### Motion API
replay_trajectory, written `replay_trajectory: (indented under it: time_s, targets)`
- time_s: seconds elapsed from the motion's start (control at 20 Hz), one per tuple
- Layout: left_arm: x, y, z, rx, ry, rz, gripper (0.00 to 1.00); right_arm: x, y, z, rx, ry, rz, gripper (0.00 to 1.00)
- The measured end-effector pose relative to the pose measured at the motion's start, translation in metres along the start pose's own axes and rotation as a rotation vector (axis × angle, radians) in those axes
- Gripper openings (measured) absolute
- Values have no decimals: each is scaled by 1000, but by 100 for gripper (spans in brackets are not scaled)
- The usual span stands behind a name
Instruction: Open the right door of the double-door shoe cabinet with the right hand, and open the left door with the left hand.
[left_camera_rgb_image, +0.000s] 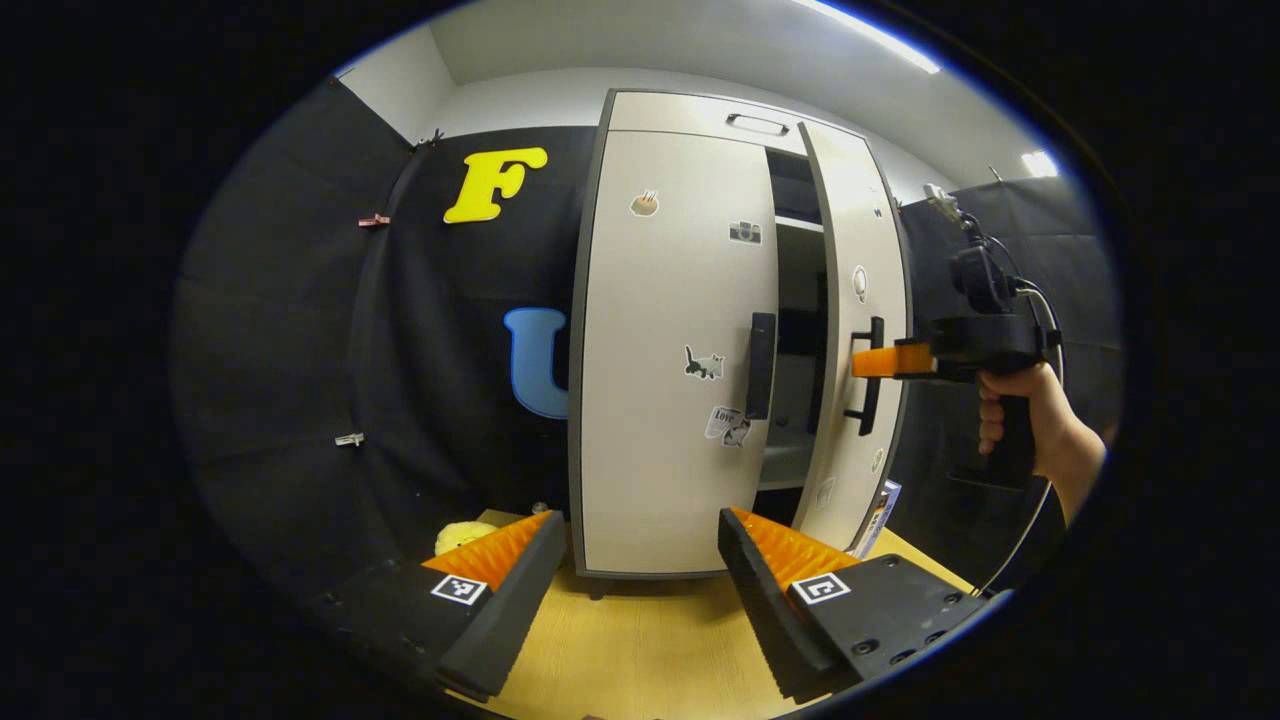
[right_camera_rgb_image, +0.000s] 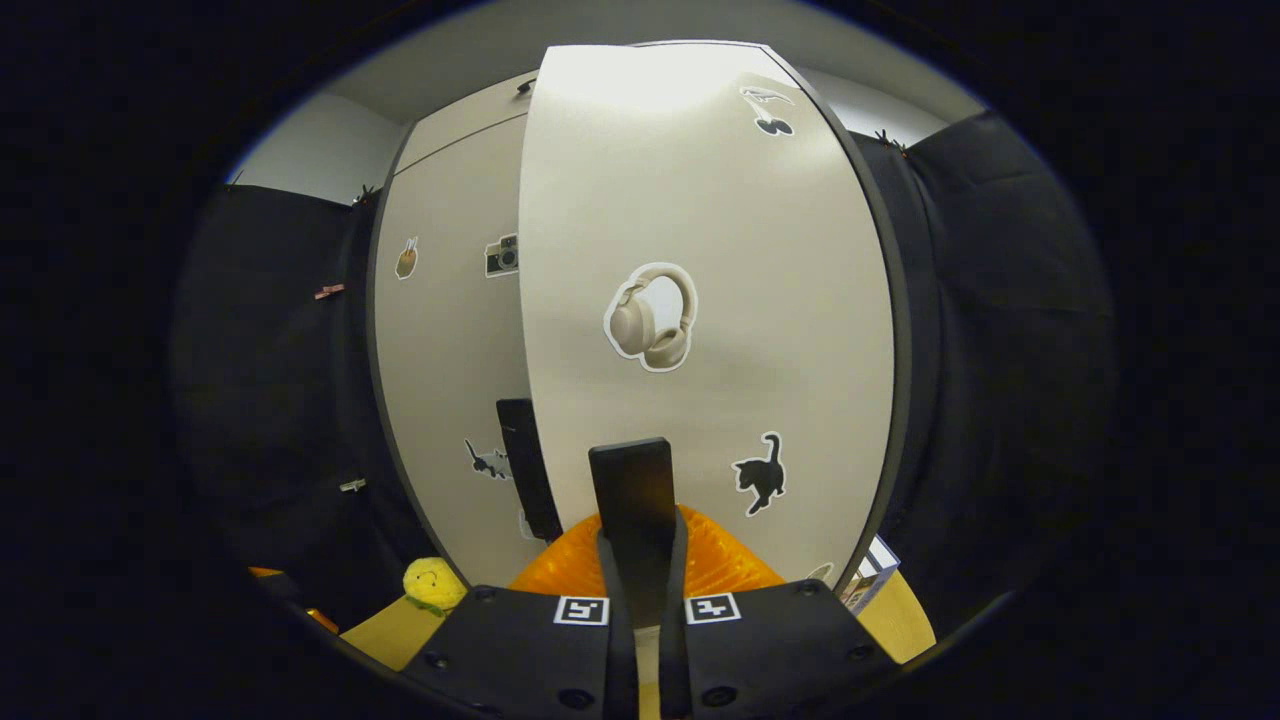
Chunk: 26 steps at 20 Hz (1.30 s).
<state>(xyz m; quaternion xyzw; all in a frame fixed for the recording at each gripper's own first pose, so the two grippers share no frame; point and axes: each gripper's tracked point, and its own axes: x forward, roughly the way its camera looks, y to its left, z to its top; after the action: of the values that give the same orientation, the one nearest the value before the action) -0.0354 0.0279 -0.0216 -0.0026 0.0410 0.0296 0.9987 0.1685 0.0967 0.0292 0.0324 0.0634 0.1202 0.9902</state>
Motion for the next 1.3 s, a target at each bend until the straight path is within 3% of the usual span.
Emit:
replay_trajectory:
  time_s: [0.3,0.6,1.1,1.3]
  targets:
    - [-18,-37,5,-14,-16,39,95,-26,-19,4,-4,-8,56,13]
    - [-37,-76,-5,-12,-7,43,95,-51,-46,5,-14,-2,61,12]
    - [-54,-104,-4,-16,-19,62,95,-73,-82,8,-42,-9,12,12]
    - [-52,-107,-7,0,-7,71,94,-83,-112,11,-43,-24,-60,11]
